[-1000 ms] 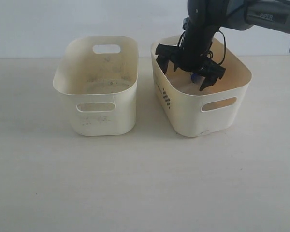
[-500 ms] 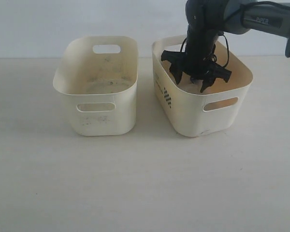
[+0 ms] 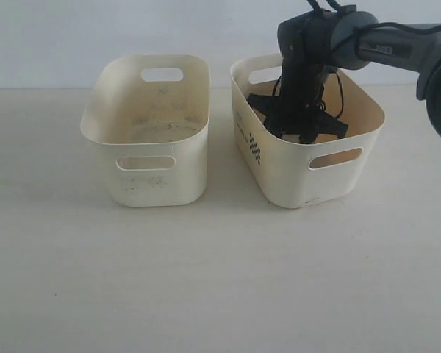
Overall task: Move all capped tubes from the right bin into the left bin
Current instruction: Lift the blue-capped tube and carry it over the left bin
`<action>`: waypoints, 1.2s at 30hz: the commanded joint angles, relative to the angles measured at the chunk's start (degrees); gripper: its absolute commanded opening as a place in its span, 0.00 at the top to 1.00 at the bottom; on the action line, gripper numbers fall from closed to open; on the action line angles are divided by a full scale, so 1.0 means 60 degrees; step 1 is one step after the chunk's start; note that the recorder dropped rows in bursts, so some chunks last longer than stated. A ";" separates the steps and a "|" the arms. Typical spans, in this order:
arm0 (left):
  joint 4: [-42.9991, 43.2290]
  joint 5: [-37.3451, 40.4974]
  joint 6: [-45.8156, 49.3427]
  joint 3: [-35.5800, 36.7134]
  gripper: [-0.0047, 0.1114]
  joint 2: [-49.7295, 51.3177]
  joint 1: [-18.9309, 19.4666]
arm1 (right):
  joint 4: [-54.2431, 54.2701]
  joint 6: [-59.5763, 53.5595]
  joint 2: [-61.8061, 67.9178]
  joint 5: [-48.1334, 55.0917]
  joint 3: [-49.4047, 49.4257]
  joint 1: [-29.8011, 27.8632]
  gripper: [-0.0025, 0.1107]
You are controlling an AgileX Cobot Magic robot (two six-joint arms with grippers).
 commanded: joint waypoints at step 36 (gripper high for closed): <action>-0.0060 -0.0043 -0.0091 -0.0035 0.92 0.0004 0.0003 | 0.5950 -0.7328 -0.3001 -0.2012 -0.0008 0.0313 0.98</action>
